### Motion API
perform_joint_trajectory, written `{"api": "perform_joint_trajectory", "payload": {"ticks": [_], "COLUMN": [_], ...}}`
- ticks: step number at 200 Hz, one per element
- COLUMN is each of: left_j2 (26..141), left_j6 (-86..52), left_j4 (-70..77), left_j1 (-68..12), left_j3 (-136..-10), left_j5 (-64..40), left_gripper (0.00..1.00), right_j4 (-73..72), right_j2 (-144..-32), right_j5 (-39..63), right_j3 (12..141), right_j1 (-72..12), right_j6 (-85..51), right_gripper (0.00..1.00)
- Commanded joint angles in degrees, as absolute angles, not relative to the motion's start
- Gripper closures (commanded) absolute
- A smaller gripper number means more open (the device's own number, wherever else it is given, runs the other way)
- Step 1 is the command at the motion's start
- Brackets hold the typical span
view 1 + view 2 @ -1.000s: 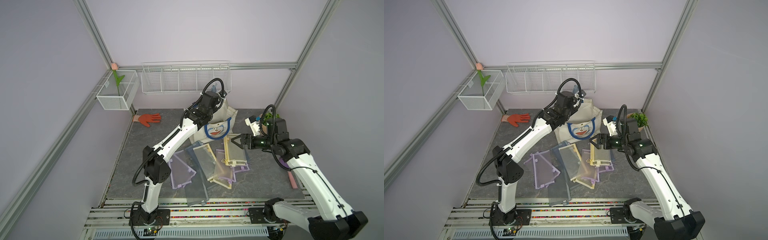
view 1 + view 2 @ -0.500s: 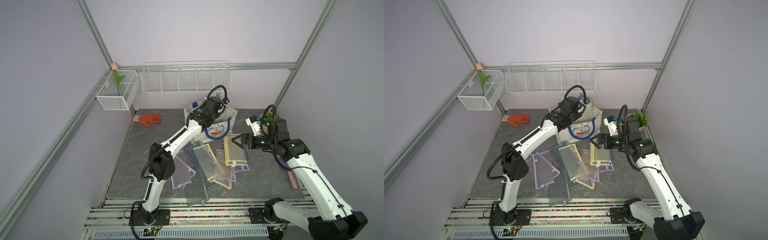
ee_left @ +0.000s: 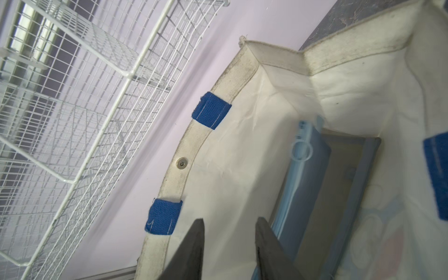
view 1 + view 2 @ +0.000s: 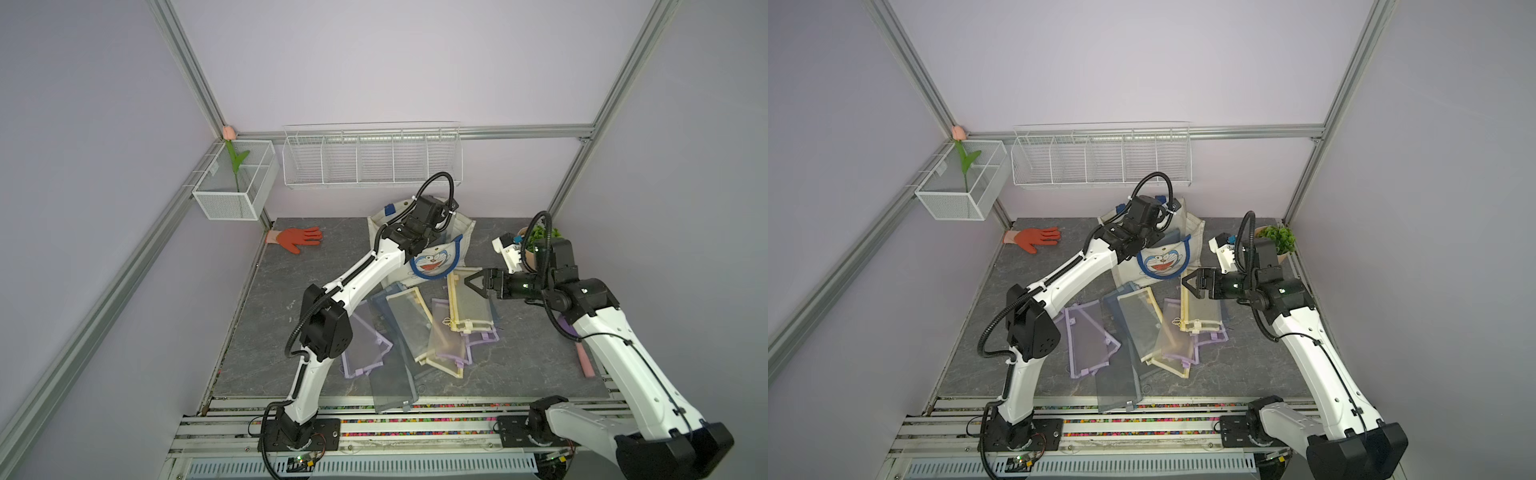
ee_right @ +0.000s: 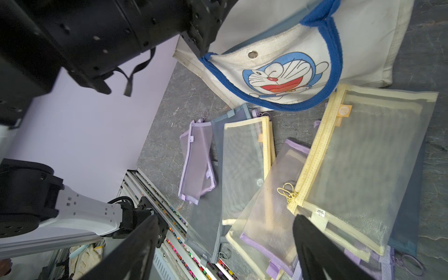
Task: Put the pencil pouch into the canvas bag
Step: Place the pencil pouch in the canvas bag, then move the pencil pouches to the center of the board.
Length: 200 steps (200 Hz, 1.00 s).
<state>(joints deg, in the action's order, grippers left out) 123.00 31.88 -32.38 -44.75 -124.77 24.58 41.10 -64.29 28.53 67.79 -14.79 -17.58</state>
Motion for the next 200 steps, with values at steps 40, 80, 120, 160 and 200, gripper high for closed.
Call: {"api": "perform_joint_trajectory", "payload": {"ticks": [40,80,120,160,200], "left_j2": [111.1,99.1,89.7,81.4,79.5], "left_j6": [18.9,-0.2,-20.5,-32.1,-39.7], "left_j4": [-38.6,-38.7,-32.2,-24.9,-25.2], "left_j1": [-49.2,-55.0,-56.7,-56.7,-55.6], "left_j3": [-121.8,-104.3,-86.8,-70.2,-62.9], "left_j5": [23.2,19.5,8.0,4.8,3.4], "left_gripper": [0.35,0.19,0.06,0.07,0.09], "right_j4": [44.3,46.2,46.6,46.2,44.2], "right_j2": [-65.7,-66.7,-68.2,-69.3,-71.0], "right_j5": [24.3,23.6,24.9,27.7,28.8], "right_j3": [65.1,62.8,60.7,58.5,56.4], "right_j1": [-12.1,-9.8,-9.1,-10.4,-17.4], "right_j6": [-18.1,-17.3,-16.9,-16.9,-17.3], "right_gripper": [0.11,0.10,0.09,0.08,0.08]}}
